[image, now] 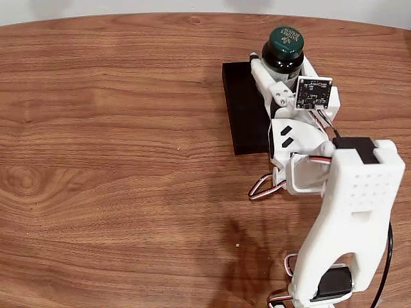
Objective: Pick up the pill bottle and place it in the black box.
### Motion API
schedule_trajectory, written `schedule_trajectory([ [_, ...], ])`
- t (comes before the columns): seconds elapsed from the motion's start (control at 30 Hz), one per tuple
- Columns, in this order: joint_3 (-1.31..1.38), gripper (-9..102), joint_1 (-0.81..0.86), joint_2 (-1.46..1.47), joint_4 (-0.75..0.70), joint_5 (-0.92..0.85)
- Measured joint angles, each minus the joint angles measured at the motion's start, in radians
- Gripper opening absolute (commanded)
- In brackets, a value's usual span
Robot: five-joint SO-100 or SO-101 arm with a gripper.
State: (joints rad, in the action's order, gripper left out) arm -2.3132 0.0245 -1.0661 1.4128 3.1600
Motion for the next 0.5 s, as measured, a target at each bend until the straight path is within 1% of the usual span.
schedule_trajectory([
  [0.13, 0.002, 19, 0.000, 0.009, -0.006, 0.000],
  [0.5, 0.002, 19, -0.002, 0.009, -0.098, 0.012],
])
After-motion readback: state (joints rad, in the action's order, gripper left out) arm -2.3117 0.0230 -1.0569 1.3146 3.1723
